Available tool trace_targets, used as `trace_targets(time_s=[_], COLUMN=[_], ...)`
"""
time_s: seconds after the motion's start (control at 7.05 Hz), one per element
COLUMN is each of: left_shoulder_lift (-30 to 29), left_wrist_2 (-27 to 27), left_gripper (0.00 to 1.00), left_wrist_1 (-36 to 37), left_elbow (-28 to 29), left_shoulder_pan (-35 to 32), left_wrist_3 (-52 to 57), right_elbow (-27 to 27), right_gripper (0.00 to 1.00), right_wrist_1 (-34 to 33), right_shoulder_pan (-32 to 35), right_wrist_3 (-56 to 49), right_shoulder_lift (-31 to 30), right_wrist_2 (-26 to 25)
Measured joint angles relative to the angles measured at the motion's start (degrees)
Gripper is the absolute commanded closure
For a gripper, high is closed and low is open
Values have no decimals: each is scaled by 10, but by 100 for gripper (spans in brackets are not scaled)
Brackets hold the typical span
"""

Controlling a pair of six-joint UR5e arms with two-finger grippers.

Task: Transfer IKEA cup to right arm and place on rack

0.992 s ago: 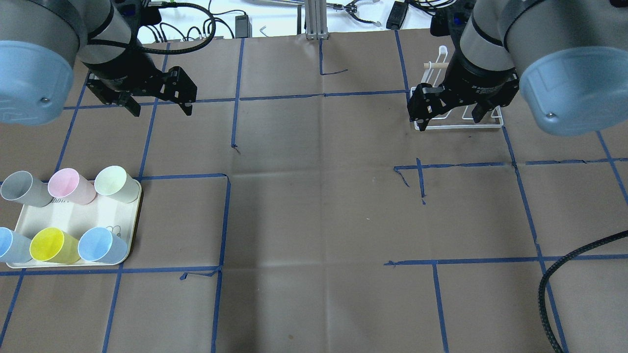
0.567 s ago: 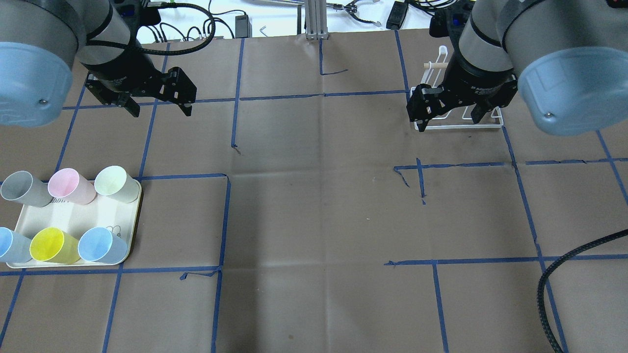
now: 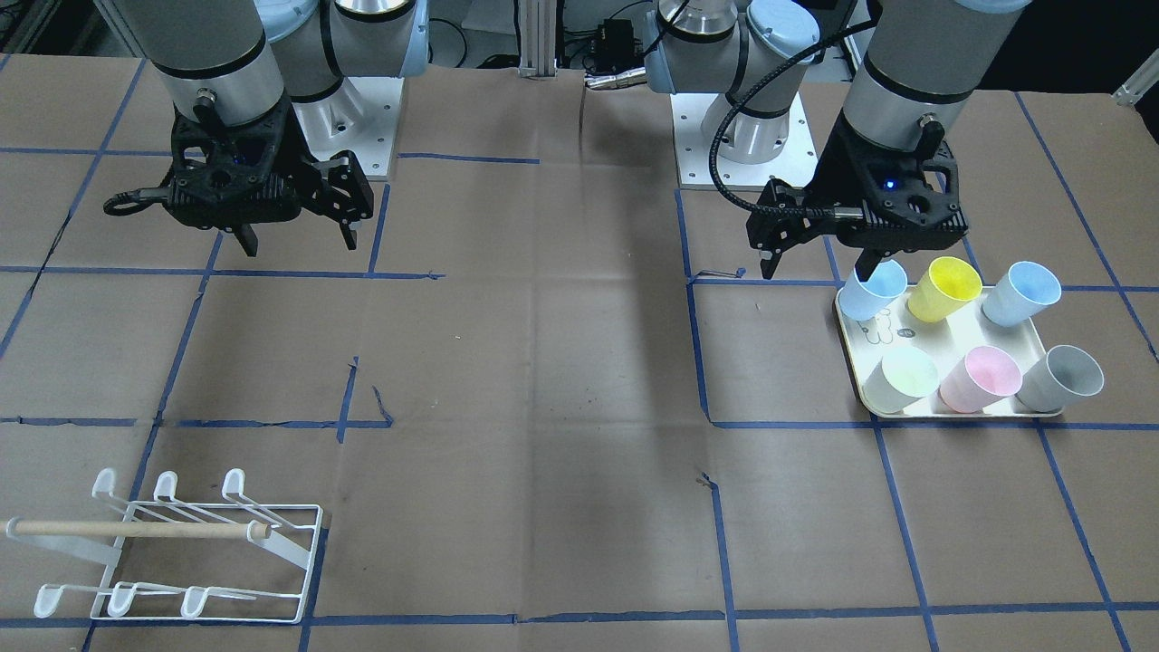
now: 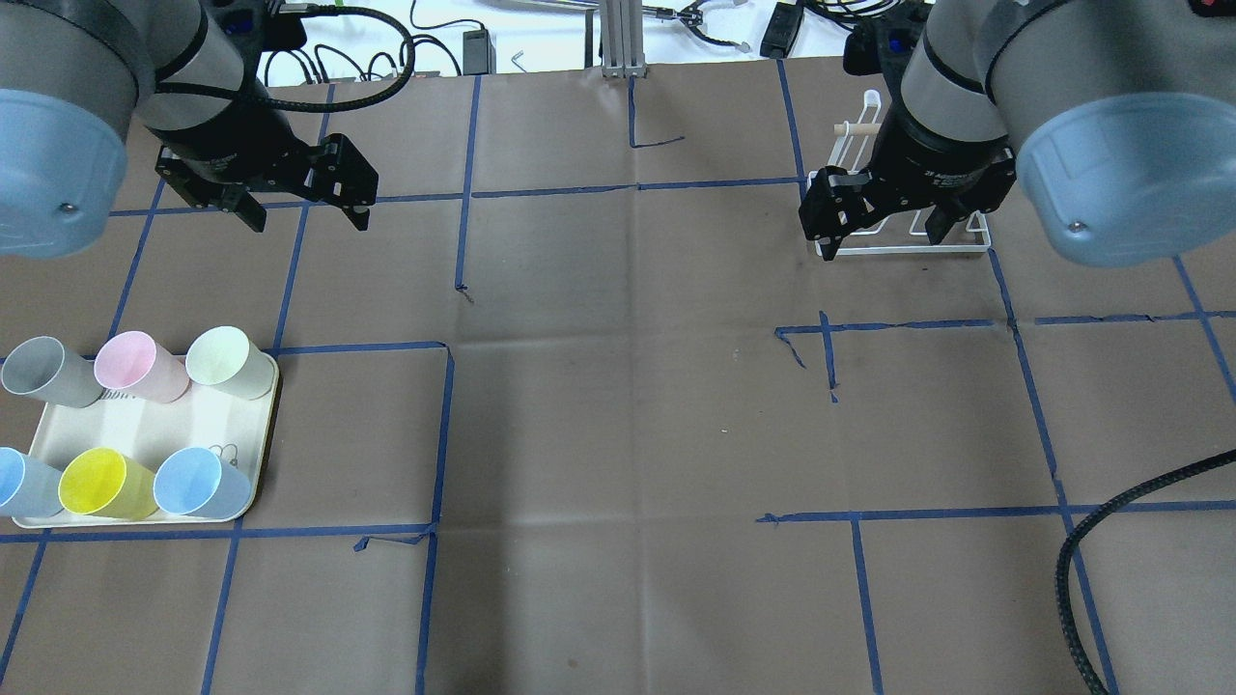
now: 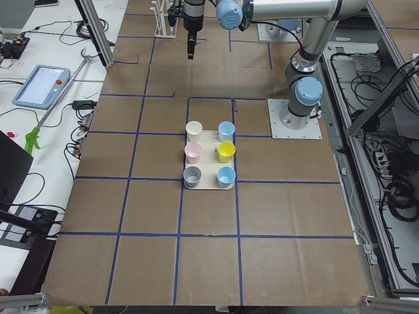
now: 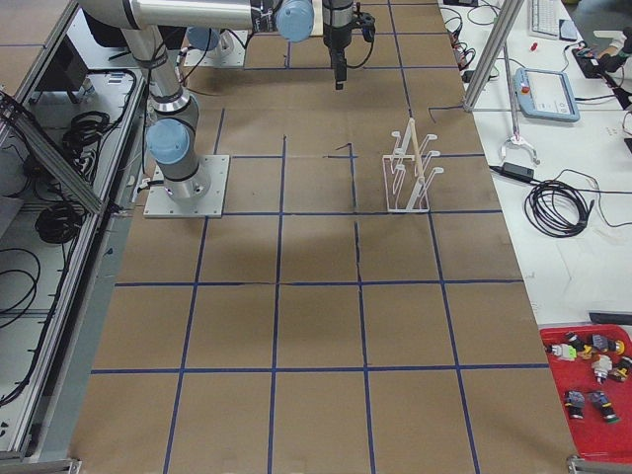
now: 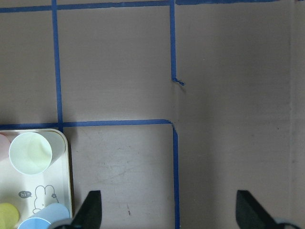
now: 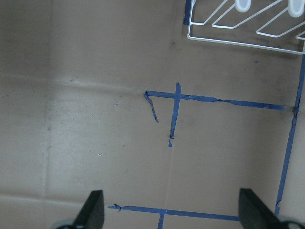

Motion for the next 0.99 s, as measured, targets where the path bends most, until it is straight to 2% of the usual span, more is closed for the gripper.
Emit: trace_targets(time_s=[0.14,0.43,0.71,0.99], left_shoulder_lift=[3,20,58,83], left_wrist_2=[1,0,-1,-2], left_gripper=[0,1,1,1], left_wrist_1=[0,1,12,61], left_elbow=[-2,-23,-81,-142], left_shoulder_pan=[8,66,140,195], left_wrist_3=[19,61,123,171], right_elbow=[0,-1,-1,-4], right_gripper=[0,0,0,0], right_wrist_1=[0,0,0,0], right_shoulder_pan=[0,0,0,0], right_wrist_3=[0,0,0,0], right_shoulder_lift=[0,1,1,1], right_wrist_2=[0,0,0,1])
